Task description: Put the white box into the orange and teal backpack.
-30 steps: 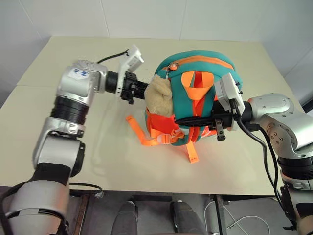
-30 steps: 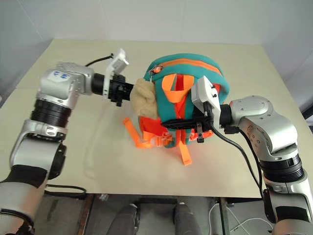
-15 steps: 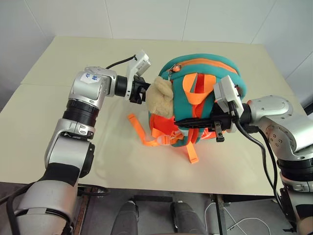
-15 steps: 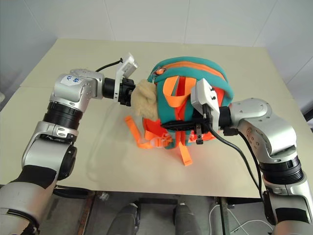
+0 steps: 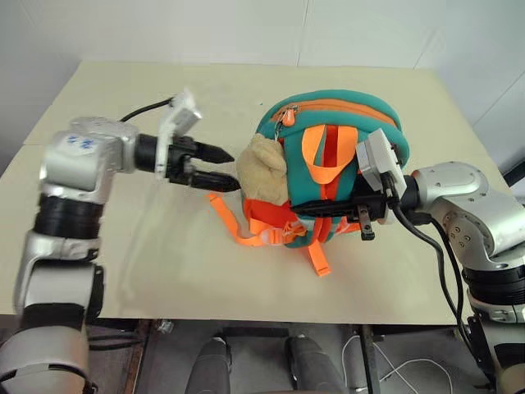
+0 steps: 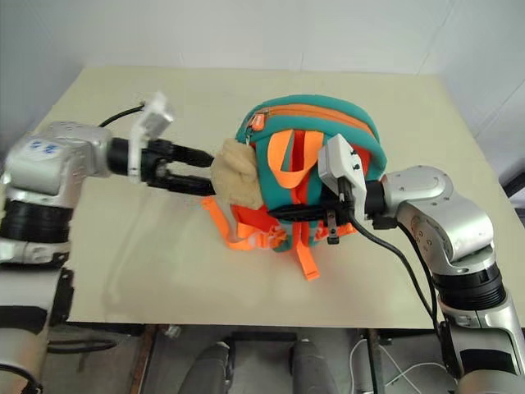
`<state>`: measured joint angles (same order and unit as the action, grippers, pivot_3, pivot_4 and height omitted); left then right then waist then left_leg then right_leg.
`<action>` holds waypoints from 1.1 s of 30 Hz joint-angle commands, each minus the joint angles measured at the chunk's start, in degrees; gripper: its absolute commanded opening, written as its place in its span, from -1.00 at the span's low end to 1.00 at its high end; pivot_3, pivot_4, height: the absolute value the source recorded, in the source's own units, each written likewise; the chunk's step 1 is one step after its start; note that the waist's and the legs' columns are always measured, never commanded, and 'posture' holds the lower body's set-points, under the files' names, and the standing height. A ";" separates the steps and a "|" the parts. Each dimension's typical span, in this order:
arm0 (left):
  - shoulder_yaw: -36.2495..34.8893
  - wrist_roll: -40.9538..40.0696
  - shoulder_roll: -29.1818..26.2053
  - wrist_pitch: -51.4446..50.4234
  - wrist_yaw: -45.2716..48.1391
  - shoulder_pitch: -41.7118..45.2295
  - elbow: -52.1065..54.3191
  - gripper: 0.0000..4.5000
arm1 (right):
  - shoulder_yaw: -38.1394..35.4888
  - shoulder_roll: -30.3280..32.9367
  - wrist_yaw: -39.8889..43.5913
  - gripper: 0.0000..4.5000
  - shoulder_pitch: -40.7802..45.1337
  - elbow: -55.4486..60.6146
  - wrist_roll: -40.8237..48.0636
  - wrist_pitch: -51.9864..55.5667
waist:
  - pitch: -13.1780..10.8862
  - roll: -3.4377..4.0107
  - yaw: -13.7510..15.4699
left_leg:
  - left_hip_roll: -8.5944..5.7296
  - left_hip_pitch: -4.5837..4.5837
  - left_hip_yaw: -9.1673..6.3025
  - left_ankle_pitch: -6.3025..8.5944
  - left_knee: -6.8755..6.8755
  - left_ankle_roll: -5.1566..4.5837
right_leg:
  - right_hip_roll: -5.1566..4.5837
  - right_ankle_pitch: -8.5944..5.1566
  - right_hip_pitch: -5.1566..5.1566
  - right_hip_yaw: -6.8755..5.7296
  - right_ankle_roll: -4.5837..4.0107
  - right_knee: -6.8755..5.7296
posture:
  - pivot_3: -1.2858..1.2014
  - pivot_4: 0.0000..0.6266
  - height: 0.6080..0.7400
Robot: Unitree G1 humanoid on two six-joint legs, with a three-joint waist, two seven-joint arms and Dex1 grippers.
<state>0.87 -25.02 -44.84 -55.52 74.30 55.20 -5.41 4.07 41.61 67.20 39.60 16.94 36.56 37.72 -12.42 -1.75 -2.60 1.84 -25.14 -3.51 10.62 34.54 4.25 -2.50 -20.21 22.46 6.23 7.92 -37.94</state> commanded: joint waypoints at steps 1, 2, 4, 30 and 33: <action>-6.11 -7.75 -1.43 -5.10 -0.86 -1.26 8.93 0.98 | -1.11 0.34 0.06 -1.00 0.11 1.69 0.73 -0.39 | 0.00 0.00 0.09 | 0.00 0.00 0.00 0.00 0.01 0.00 | 0.00 0.00 -0.01 0.00 0.00 -0.01 | 0.03 -0.52 1.00; -6.86 -8.94 -1.52 -6.21 -1.57 -1.75 10.20 0.98 | -1.12 0.38 0.10 -1.00 0.08 1.67 0.73 -0.40 | 0.00 0.00 0.24 | 0.00 0.01 0.00 0.00 0.03 0.00 | 0.00 0.00 -0.03 -0.01 0.00 -0.02 | 0.03 -0.52 1.00; -9.05 -11.71 -0.88 -8.33 -3.74 -3.30 13.13 0.98 | -1.13 0.33 0.10 -1.00 0.08 1.61 0.77 -0.40 | 0.00 0.00 0.38 | -0.02 0.04 0.00 0.00 0.10 0.00 | -0.01 0.00 -0.09 0.00 0.00 -0.02 | 0.03 -0.52 1.00; -10.72 -20.64 5.78 -14.14 -21.29 -1.19 11.88 -0.61 | -5.16 -3.29 -2.40 -1.00 -4.00 2.83 2.42 -4.95 | 0.00 0.00 0.61 | -0.03 0.05 0.02 0.00 0.28 -0.01 | 0.00 0.07 -0.12 0.04 0.05 -0.04 | 0.03 -0.52 1.00; -11.24 -20.70 4.03 -13.57 -21.22 0.04 9.73 -0.71 | -5.92 -3.58 -3.09 -1.00 -4.99 3.21 3.40 -4.91 | 0.00 0.00 0.67 | -0.03 0.04 0.02 0.00 0.21 -0.01 | 0.00 0.07 -0.10 0.03 0.05 -0.02 | 0.03 -0.52 1.00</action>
<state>-7.83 -45.28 -39.29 -70.66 53.17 53.20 5.27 0.97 38.19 64.27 34.89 17.85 37.98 33.80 -12.42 -1.75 -1.94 1.82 -25.10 -3.50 10.62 34.74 4.24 -2.50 -20.14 22.36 6.25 7.97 -37.95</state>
